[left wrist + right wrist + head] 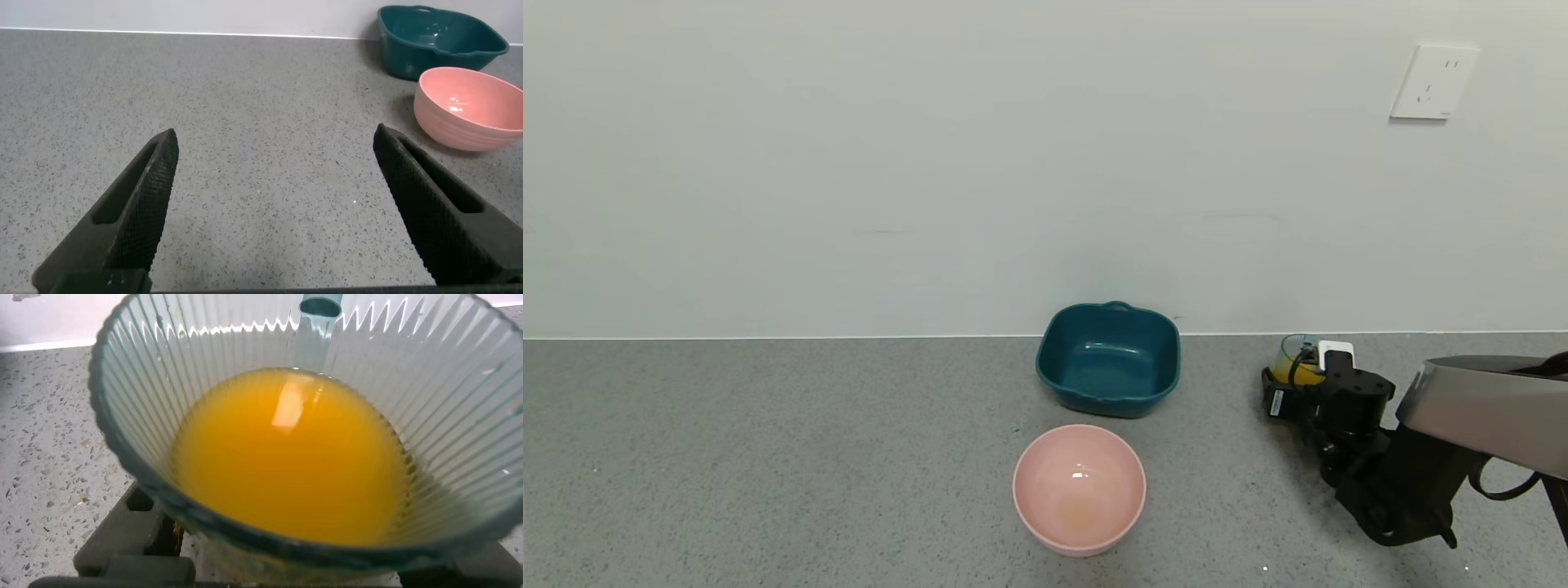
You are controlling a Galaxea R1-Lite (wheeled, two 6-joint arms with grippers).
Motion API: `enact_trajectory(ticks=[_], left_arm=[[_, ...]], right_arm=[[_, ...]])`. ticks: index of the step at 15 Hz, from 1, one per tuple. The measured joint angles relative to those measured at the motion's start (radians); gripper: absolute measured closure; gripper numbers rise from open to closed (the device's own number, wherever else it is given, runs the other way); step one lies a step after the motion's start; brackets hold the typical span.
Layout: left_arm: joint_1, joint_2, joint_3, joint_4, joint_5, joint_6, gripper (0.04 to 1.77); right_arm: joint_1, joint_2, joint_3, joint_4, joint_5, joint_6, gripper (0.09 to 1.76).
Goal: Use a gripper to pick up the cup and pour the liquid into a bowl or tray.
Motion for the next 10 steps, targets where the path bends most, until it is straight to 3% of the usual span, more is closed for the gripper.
enact_trajectory(ticks=[10], left_arm=[[0.0,0.0,0.0,0.0,0.0,0.0,0.09]], right_arm=[[0.002,-0.027,0.008,0.02,0.001,-0.015,0.47]])
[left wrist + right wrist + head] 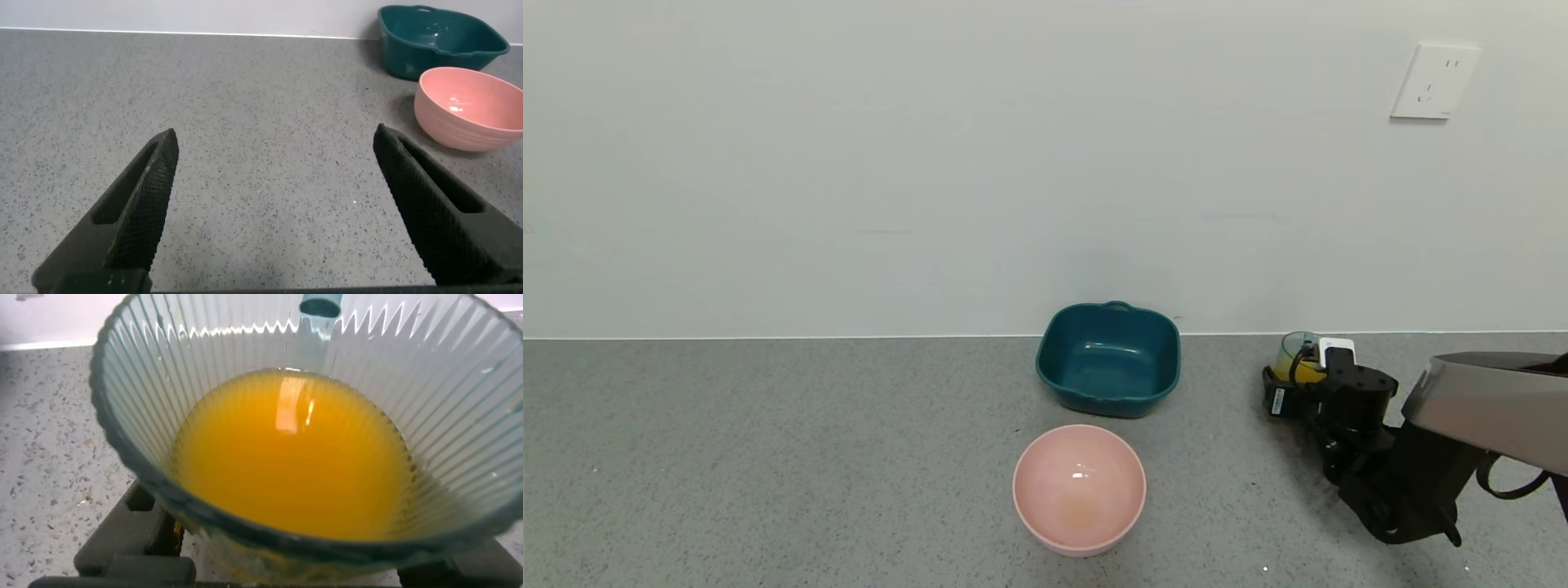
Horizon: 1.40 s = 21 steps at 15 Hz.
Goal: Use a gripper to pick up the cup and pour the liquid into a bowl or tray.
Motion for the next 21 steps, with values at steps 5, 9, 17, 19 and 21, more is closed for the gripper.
enact_trajectory(ticks=[5,9,17,19,21], left_arm=[[0.0,0.0,0.0,0.0,0.0,0.0,0.09],[0.0,0.0,0.0,0.0,0.0,0.0,0.09],[0.0,0.0,0.0,0.0,0.0,0.0,0.09],[0.0,0.0,0.0,0.0,0.0,0.0,0.09],[0.0,0.0,0.0,0.0,0.0,0.0,0.09]], right_arm=[[0.021,-0.101,-0.004,0.122,0.001,-0.002,0.47],[0.052,-0.2,-0.044,0.267,0.001,-0.016,0.47],[0.138,-0.334,-0.27,0.57,0.0,-0.087,0.47],[0.163,-0.343,-0.323,0.614,0.0,-0.122,0.47],[0.187,-0.347,-0.372,0.652,0.0,-0.164,0.47]])
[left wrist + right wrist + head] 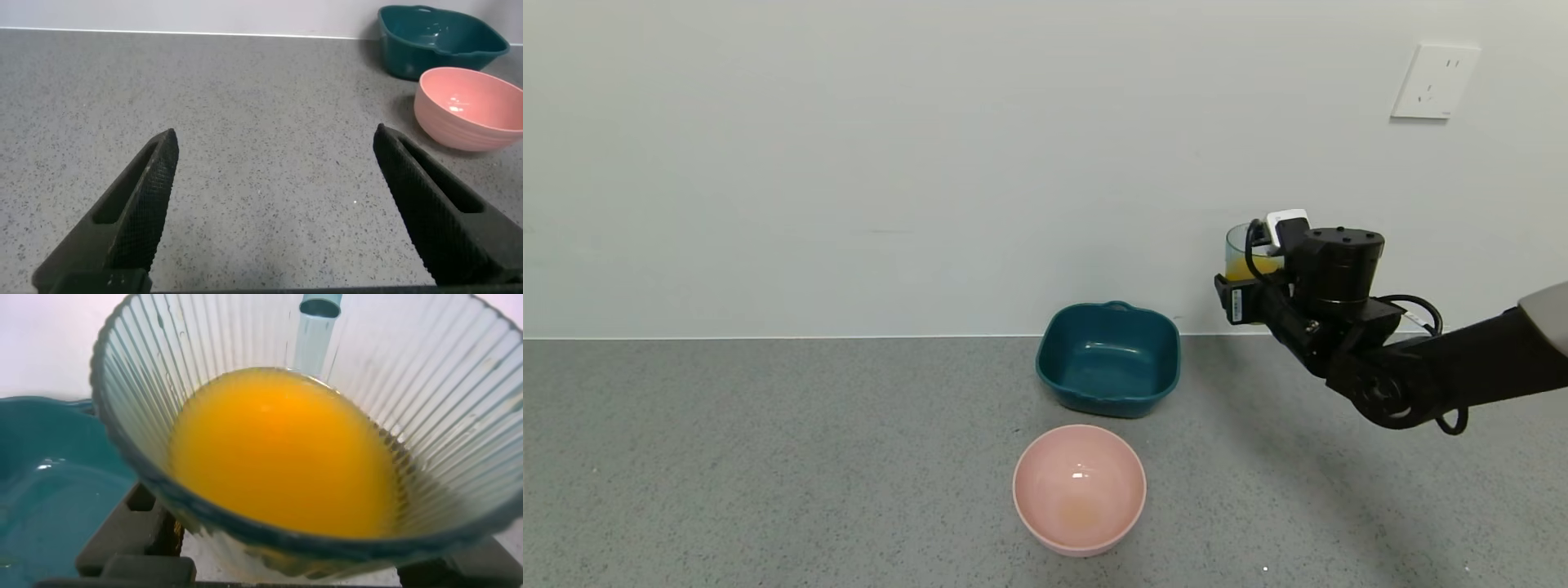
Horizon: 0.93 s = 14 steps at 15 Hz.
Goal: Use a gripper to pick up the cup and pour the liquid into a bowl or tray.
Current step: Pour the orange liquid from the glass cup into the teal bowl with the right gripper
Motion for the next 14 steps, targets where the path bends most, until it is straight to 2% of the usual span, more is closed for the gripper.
enact_trajectory(ticks=[8,14], left_arm=[[0.0,0.0,0.0,0.0,0.0,0.0,0.09],[0.0,0.0,0.0,0.0,0.0,0.0,0.09]], right_arm=[[0.047,-0.001,-0.112,0.126,0.046,-0.124,0.47],[0.073,0.03,-0.131,0.137,0.066,-0.182,0.47]])
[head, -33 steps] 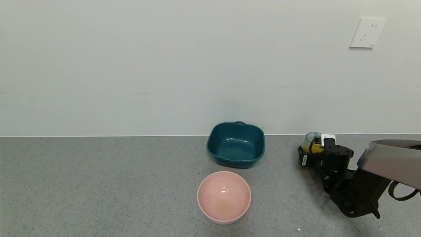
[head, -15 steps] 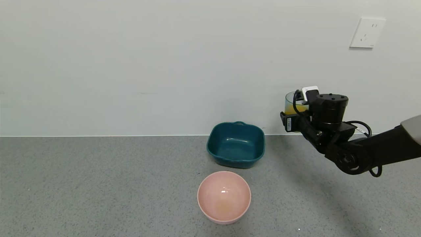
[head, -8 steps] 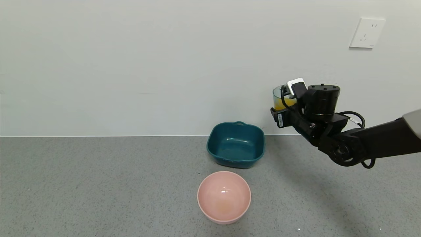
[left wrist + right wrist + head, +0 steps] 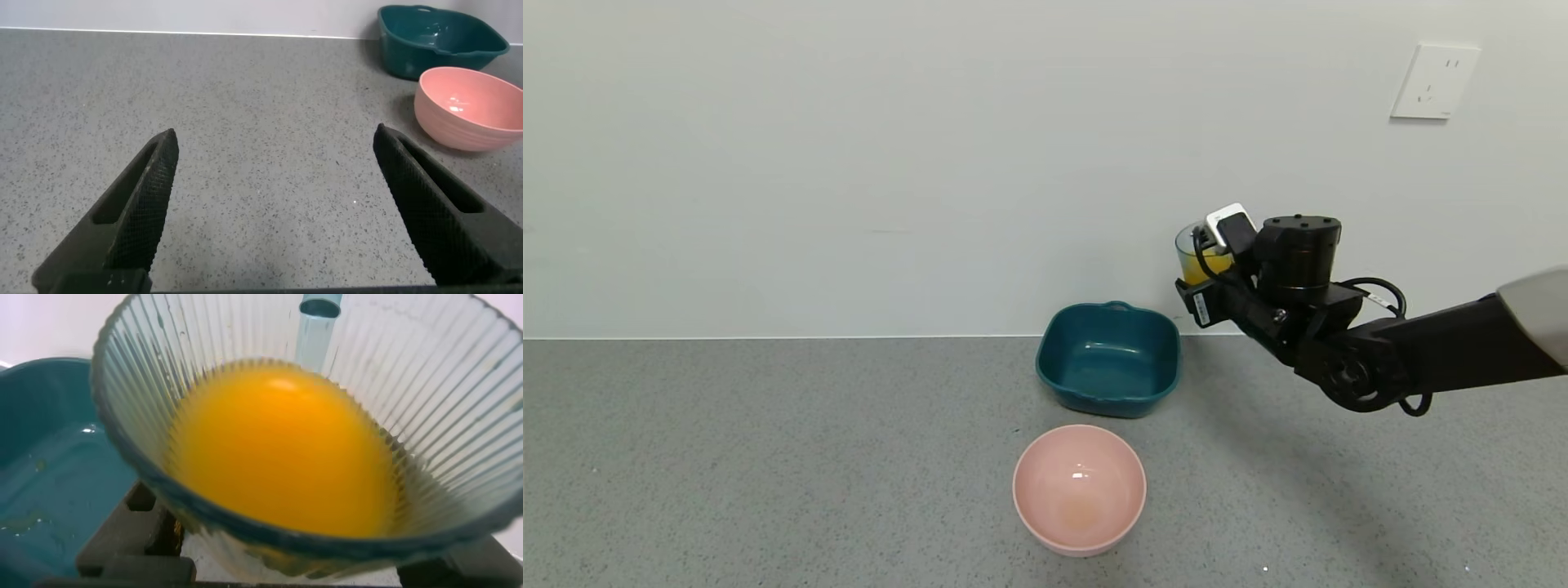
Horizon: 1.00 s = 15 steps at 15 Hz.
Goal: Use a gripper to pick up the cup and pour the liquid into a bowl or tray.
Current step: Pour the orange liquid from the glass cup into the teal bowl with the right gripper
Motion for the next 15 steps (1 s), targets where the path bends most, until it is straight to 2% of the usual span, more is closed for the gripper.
enact_trajectory(ticks=[4,12,15], left_arm=[[0.0,0.0,0.0,0.0,0.0,0.0,0.09],[0.0,0.0,0.0,0.0,0.0,0.0,0.09],[0.0,0.0,0.0,0.0,0.0,0.001,0.09]], right_arm=[[0.013,0.036,-0.028,0.02,0.006,-0.059,0.48],[0.057,0.09,-0.112,0.168,-0.005,-0.125,0.48],[0.068,0.104,-0.135,0.184,-0.01,-0.151,0.48]])
